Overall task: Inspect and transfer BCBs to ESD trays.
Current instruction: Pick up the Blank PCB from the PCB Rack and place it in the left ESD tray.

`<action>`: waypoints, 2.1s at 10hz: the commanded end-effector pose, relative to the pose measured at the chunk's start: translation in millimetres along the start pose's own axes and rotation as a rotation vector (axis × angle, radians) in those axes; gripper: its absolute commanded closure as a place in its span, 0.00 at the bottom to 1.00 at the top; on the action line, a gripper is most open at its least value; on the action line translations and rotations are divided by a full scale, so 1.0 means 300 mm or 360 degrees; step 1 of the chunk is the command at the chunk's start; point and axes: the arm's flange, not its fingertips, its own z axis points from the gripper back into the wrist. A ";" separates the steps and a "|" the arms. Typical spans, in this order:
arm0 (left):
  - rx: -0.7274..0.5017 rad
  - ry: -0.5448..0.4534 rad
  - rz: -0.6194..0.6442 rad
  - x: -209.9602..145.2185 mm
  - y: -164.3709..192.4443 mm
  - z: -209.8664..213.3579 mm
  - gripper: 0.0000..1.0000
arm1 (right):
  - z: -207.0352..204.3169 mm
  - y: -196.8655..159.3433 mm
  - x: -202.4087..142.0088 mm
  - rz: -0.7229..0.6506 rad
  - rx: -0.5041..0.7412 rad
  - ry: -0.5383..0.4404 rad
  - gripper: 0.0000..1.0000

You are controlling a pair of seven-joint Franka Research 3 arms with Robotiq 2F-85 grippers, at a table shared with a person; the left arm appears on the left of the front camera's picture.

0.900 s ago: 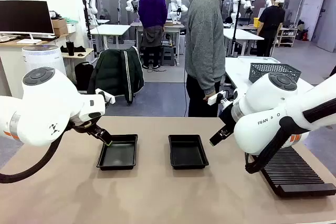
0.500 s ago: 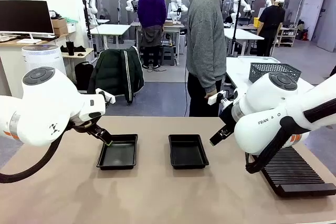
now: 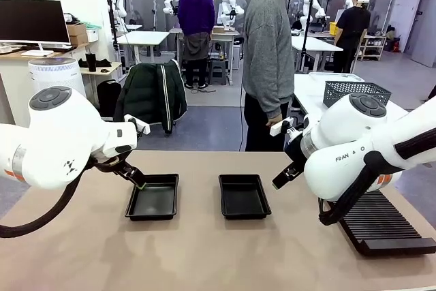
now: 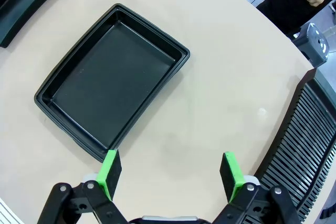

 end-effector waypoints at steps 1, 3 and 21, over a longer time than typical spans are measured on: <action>0.0001 0.0001 0.0005 -0.002 0.005 0.000 0.00 | 0.000 0.000 0.000 -0.0001 0.0000 0.0000 0.00; 0.0001 0.0001 0.0005 -0.002 0.005 0.000 0.00 | 0.000 0.000 0.000 -0.0001 0.0000 0.0000 0.00; -0.1730 -0.0458 0.0457 -0.081 0.365 0.389 0.00 | 0.505 -0.499 -0.361 -0.0961 0.1369 -0.0260 0.00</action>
